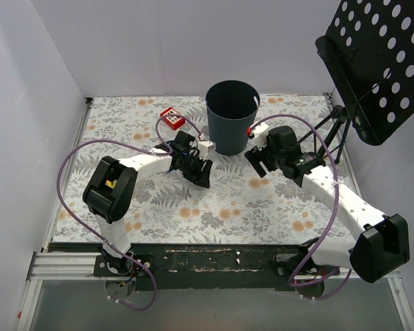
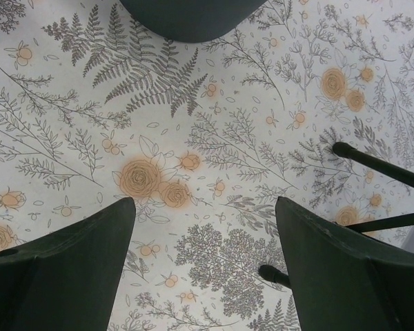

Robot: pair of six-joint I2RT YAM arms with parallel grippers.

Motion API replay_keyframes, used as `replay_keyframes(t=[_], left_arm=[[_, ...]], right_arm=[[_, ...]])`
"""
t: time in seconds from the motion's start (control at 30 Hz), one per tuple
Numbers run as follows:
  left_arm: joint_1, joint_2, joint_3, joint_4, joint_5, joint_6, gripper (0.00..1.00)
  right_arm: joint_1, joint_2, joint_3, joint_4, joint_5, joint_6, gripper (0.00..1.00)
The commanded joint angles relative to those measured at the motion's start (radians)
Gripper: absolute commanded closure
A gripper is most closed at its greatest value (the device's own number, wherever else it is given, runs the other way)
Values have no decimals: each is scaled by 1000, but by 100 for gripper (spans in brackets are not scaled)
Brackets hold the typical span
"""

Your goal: Put the trash bags into the trash bin

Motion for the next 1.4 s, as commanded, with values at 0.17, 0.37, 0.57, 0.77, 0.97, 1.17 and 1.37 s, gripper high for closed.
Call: replay_keyframes(t=[0.17, 0.37, 0.57, 0.77, 0.97, 1.17, 1.37], left_arm=[[296, -28, 243, -135, -127, -1, 34], [441, 262, 591, -202, -131, 37, 40], [448, 388, 680, -228, -29, 100, 51], [448, 315, 530, -185, -79, 38, 50], [436, 60, 268, -67, -179, -79, 45], [373, -72, 102, -42, -135, -104, 48], [333, -25, 99, -27, -104, -203, 58]], right_arm=[[1, 21, 58, 3, -48, 51, 10], [3, 33, 98, -38, -217, 52, 12], [3, 44, 105, -38, -218, 61, 13], [1, 34, 86, -32, -203, 52, 13], [4, 21, 52, -23, -212, 58, 13], [1, 30, 44, -10, -232, 61, 13], [1, 37, 47, -9, -243, 66, 13]])
